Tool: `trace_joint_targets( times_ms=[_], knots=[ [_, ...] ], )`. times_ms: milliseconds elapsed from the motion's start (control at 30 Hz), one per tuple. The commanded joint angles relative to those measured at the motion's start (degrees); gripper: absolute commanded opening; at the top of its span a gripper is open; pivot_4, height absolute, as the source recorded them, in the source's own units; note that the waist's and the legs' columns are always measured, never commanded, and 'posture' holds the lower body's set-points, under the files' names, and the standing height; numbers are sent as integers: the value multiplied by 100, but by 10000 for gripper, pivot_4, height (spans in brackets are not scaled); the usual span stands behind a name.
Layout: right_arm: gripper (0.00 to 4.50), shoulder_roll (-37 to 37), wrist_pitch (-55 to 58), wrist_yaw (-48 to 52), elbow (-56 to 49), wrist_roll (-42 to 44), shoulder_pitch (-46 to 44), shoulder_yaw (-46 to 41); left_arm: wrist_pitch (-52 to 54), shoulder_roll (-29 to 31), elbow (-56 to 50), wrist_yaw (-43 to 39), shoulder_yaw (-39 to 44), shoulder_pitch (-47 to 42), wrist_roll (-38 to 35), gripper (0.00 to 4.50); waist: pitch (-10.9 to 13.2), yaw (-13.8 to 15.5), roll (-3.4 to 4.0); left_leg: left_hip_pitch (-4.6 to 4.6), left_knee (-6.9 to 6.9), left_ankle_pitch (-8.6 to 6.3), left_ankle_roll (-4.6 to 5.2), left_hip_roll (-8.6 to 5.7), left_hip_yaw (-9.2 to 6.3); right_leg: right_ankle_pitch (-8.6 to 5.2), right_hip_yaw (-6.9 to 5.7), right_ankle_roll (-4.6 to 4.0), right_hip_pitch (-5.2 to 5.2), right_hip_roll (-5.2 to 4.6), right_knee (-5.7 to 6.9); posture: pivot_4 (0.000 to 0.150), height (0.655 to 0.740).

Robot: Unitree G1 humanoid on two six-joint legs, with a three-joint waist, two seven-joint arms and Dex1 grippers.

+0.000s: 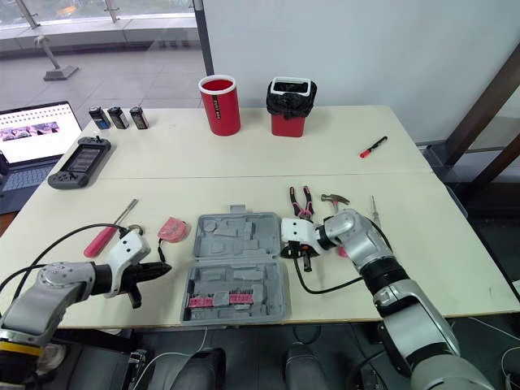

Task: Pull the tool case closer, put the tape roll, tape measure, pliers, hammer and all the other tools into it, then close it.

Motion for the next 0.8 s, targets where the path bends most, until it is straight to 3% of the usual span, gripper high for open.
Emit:
trace_joint_targets(
  times_ms=[33, 333, 800],
  knots=[
    [1021, -203, 33, -46, 79, -101, 33, 70, -242, -169, 182, -81, -179, -296, 22, 0, 0, 14, 0, 0, 1, 0, 0, 0, 0, 0, 0, 0, 0, 0, 0, 1500, 7400],
    [1021, -136, 138, 9, -239, 38, 260, 94, -263, -814, 460, -50, -849, -887, 182, 0, -1, 31, -1, -2, 4, 0, 0, 0, 0, 2, -1, 5, 1, 0, 1, 1500, 7400],
    [1021, -81, 107, -119, -28, -25, -19, 93, -331, -1063, 862, 315, -724, -1218, 356, 0, -1, 106, -2, -1, 7, 0, 0, 0, 0, 2, -1, 3, 0, 1, 1, 1500, 7400]
  ],
)
